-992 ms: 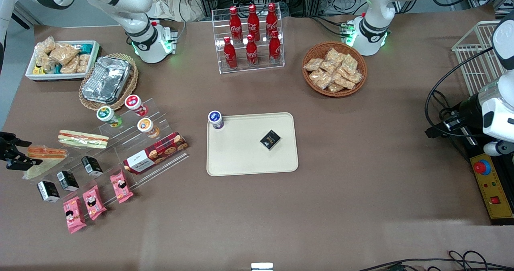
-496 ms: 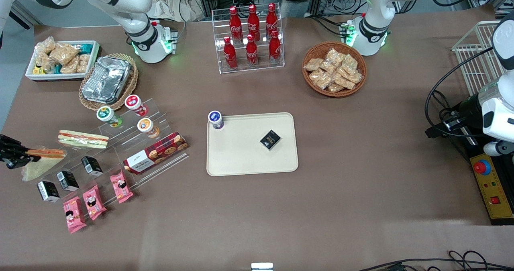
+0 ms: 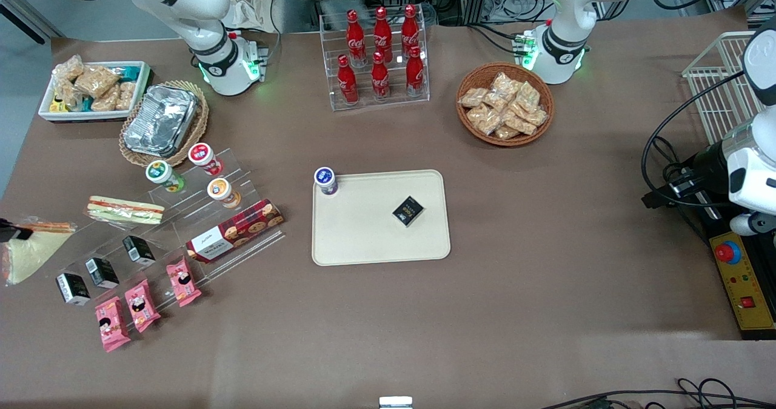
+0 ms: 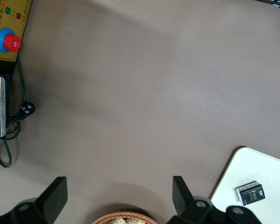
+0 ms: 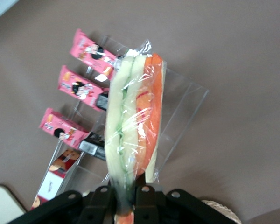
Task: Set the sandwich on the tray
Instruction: 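Lift the sandwich and carry it with the right gripper over the cream tray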
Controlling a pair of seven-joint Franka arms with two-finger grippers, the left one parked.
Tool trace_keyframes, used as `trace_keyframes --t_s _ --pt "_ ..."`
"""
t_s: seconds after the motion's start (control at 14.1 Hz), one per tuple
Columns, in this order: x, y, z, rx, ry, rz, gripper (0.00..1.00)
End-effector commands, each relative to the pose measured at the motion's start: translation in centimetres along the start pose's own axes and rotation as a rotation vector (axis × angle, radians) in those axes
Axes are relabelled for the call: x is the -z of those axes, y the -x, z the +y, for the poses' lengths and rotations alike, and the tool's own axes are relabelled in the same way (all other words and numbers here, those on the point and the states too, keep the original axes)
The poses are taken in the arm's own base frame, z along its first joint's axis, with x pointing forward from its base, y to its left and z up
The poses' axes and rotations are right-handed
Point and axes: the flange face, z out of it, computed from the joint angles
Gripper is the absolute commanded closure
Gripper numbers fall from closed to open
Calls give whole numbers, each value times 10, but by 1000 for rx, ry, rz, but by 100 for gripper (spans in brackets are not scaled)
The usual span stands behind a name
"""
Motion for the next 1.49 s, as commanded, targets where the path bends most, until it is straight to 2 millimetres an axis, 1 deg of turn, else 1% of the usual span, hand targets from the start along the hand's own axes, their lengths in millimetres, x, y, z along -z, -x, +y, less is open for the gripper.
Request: trace_keyframes --t_s 0.0,0.07,0.28,0.35,0.43,0.5,0.64,0.71,0.85,0.92,0.99,1.06,1.13,1.2,1.28,1.42 --pt "38 23 -45 130 -46 14 100" --pt "46 33 -64 167 -58 9 100" --pt "59 64 -131 299 -87 -5 100" --pt "66 78 -155 347 -96 -6 100" --pt "64 94 -183 419 -105 -28 100" --pt "60 106 -206 487 -113 -50 100" --pt "52 135 -260 615 -133 -71 100" --pt "48 149 -282 665 -139 -84 100" --pt "31 176 -329 808 -111 -86 100" --pt "23 192 -352 925 -71 -77 100" --pt "15 203 -370 1037 -30 -57 100" --pt "9 211 -384 1124 -14 -41 100" --pt "0 222 -398 1186 -10 -45 100" --pt "-10 240 -418 1232 -4 -53 100" --pt "-16 249 -430 1255 12 -39 100" --pt "-36 275 -459 1332 79 -15 100"
